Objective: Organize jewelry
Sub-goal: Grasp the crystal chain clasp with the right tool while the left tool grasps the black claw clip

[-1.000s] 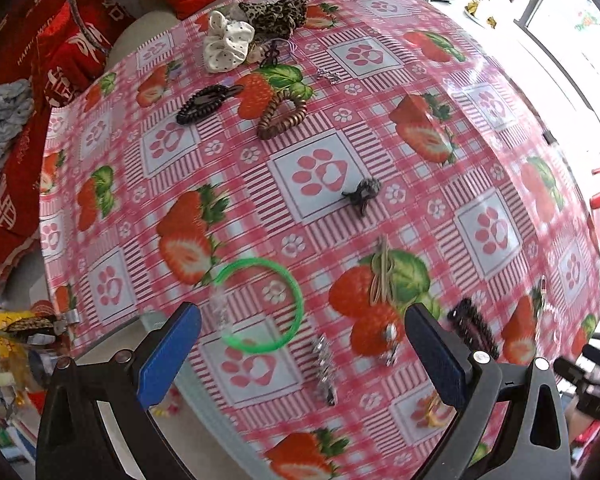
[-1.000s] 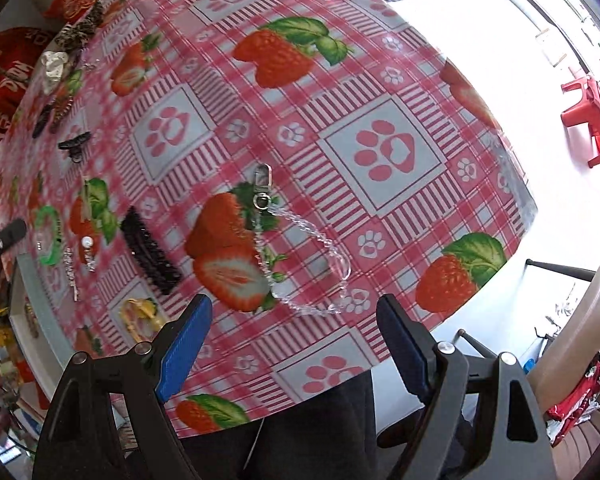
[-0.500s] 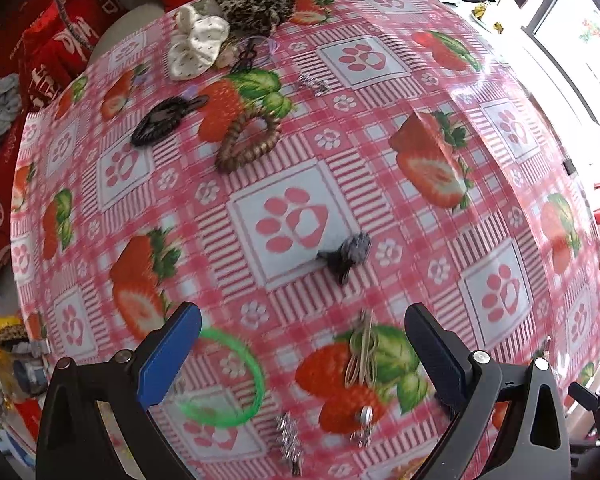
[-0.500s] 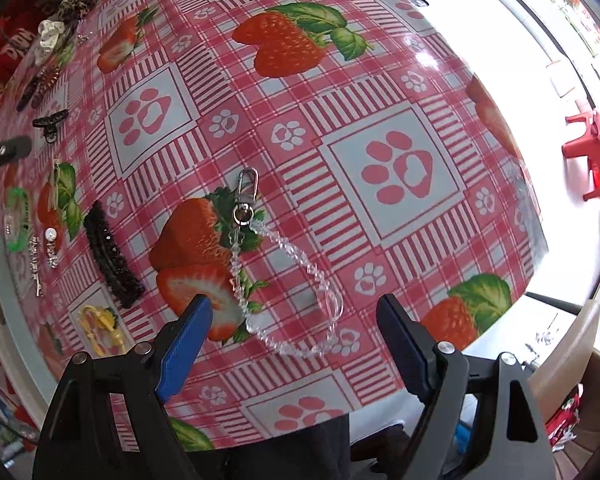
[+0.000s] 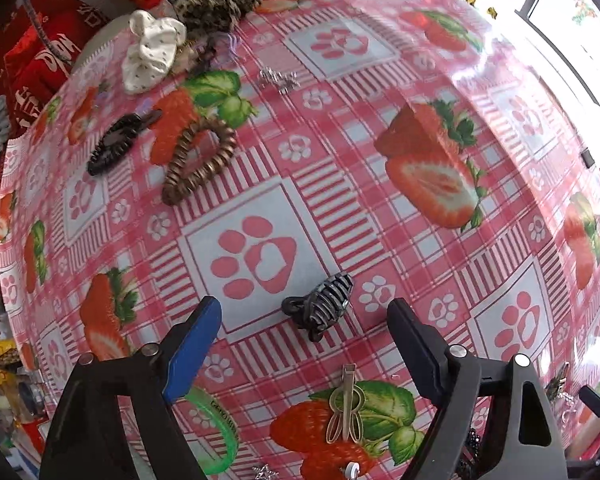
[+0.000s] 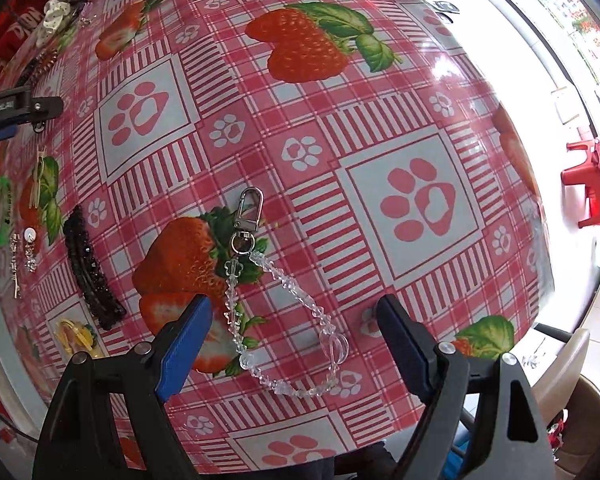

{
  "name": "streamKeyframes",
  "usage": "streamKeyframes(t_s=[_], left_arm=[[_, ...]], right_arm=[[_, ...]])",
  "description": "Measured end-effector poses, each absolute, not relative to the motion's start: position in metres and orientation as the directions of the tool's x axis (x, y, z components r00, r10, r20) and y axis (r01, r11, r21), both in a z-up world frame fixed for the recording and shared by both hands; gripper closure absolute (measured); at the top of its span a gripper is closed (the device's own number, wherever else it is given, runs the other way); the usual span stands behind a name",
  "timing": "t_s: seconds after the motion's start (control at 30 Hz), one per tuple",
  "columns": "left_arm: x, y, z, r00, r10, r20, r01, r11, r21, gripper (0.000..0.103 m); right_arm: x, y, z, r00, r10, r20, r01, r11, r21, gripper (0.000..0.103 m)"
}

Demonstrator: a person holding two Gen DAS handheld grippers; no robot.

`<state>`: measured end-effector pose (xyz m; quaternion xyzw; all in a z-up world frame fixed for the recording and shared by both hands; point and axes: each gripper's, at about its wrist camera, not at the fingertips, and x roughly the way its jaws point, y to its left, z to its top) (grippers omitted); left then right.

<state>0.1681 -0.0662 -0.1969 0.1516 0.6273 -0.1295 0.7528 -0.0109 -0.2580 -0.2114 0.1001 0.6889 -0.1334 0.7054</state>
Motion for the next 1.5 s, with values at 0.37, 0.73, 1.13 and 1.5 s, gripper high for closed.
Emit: streamKeyframes(t_s=[0.37, 0.73, 1.13, 1.5], left_arm=[[0.161, -0.078, -0.190, 0.182, -0.054, -0.982, 0.420, 0.907, 0.028, 0.063], [0.144, -0.061, -0.148, 0.213, -0.123, -0.969, 0.432, 0.902, -0.019, 0.063], [0.109, -0.031, -0.122, 0.230, -0.132, -0.964, 0.432, 0.901, -0.020, 0.063], [0.088, 0.009, -0.100, 0.236, -0.141, -0.961, 0.398, 0.917, -0.037, 0.063]], right_arm=[[-0.016, -0.235, -0.204, 0.027, -0.055, -0.998, 0.315, 0.948, -0.044, 0.050], [-0.018, -0.237, -0.188, 0.087, 0.004, -0.996, 0.377, 0.925, 0.037, 0.094], [-0.025, -0.264, -0.148, 0.162, 0.094, -0.982, 0.453, 0.877, 0.159, 0.094], [-0.025, -0.244, -0.116, 0.206, 0.101, -0.973, 0.421, 0.889, 0.182, 0.094]])
